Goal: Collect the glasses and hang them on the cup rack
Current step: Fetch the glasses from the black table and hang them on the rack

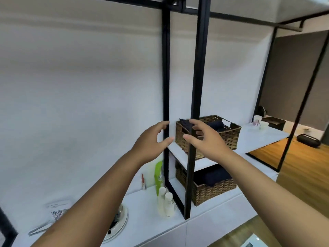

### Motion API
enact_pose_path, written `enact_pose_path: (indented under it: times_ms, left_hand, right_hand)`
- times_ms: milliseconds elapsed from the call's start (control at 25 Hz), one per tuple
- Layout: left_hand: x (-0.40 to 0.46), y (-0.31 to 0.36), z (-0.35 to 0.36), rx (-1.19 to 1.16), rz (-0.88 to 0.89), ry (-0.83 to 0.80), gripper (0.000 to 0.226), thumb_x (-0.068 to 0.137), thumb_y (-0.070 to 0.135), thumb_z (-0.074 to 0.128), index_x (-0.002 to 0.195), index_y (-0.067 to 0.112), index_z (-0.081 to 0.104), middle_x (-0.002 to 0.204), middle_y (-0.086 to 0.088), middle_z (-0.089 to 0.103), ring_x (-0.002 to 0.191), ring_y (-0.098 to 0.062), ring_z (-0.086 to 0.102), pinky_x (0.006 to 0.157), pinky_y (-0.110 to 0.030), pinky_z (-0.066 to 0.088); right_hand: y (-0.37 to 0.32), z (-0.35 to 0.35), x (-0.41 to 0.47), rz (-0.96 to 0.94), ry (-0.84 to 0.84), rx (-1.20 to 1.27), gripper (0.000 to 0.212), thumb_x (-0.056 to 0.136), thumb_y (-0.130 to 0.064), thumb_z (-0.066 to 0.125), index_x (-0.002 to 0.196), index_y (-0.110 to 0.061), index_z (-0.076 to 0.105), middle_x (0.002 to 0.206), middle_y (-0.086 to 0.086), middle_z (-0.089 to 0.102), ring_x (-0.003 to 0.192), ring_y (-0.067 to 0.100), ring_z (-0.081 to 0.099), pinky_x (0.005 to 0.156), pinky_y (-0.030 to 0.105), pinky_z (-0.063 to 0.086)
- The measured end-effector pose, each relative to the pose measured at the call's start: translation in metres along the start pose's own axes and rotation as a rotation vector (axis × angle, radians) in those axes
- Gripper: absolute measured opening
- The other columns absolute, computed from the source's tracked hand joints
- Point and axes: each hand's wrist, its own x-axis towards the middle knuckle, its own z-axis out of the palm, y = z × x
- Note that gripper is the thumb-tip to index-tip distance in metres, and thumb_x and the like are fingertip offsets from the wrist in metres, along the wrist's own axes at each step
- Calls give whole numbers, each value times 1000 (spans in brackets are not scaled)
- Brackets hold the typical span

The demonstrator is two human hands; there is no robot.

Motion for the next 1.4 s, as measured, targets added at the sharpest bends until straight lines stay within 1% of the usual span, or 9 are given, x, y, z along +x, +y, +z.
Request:
enact_pose_path:
  times_ms: [80, 200, 320, 520, 640, 880, 1040, 1240, 1400]
  left_hand:
    - [21, 26, 31, -12, 58, -25, 58, 95, 53, 65, 149, 46, 44, 148, 17, 53, 132, 3, 46, 101, -24, 38]
    - [47, 63, 84, 3, 127, -98, 61, 96, 53, 64, 152, 42, 43, 150, 15, 53, 136, -2, 47, 109, -30, 41]
    - [73, 97, 138, 0, 183, -158, 64, 95, 55, 63, 153, 39, 43, 150, 14, 52, 136, -3, 47, 106, -24, 37]
    - [114, 165, 233, -82, 228, -225, 61, 95, 56, 62, 151, 39, 45, 148, 14, 55, 134, -5, 51, 102, -25, 40]
    - [124, 206, 288, -151, 253, -279, 57, 96, 54, 63, 149, 40, 46, 146, 13, 56, 133, -8, 52, 107, -32, 43]
    - [141, 295, 384, -270, 380, -415, 56, 99, 51, 61, 152, 40, 43, 150, 13, 53, 137, -8, 48, 105, -30, 40]
    - [159, 328, 440, -333, 432, -480, 57, 100, 47, 62, 153, 37, 43, 153, 8, 51, 141, -13, 46, 109, -38, 43]
    - [201, 348, 508, -365, 476, -556, 57, 100, 48, 61, 153, 39, 43, 152, 11, 52, 141, -13, 46, 112, -44, 45]
    - [246, 378, 562, -383, 543, -615, 54, 99, 50, 61, 150, 40, 45, 148, 16, 53, 137, -7, 47, 107, -37, 43]
  right_hand:
    - [20, -37, -4, 40, 48, -9, 65, 92, -57, 71, 151, -45, 46, 145, -10, 56, 128, 10, 54, 93, 27, 41]
    - [58, -94, -15, 90, 113, -52, 64, 93, -57, 70, 150, -44, 46, 142, -11, 57, 122, 4, 52, 94, 25, 40]
    - [95, -151, -26, 151, 154, -83, 62, 93, -59, 70, 149, -45, 47, 147, -10, 56, 123, 5, 50, 98, 28, 42]
    - [148, -244, -56, 250, 273, -142, 63, 93, -56, 71, 149, -43, 47, 144, -6, 58, 122, 14, 57, 86, 25, 47]
    - [167, -290, -84, 283, 316, -234, 67, 94, -53, 72, 153, -37, 46, 144, -4, 59, 122, 14, 58, 79, 19, 44]
    - [202, -383, -139, 377, 466, -329, 64, 96, -49, 71, 154, -36, 46, 144, -6, 58, 125, 14, 57, 90, 27, 47]
    - [230, -425, -160, 427, 522, -360, 64, 96, -47, 72, 153, -34, 47, 140, -5, 60, 124, 14, 57, 91, 27, 47]
    - [275, -472, -169, 510, 598, -371, 64, 95, -46, 73, 153, -32, 49, 140, -6, 60, 126, 12, 56, 96, 26, 45]
    - [308, -512, -157, 559, 696, -399, 62, 96, -47, 71, 152, -34, 48, 146, -8, 58, 126, 5, 50, 99, 27, 43]
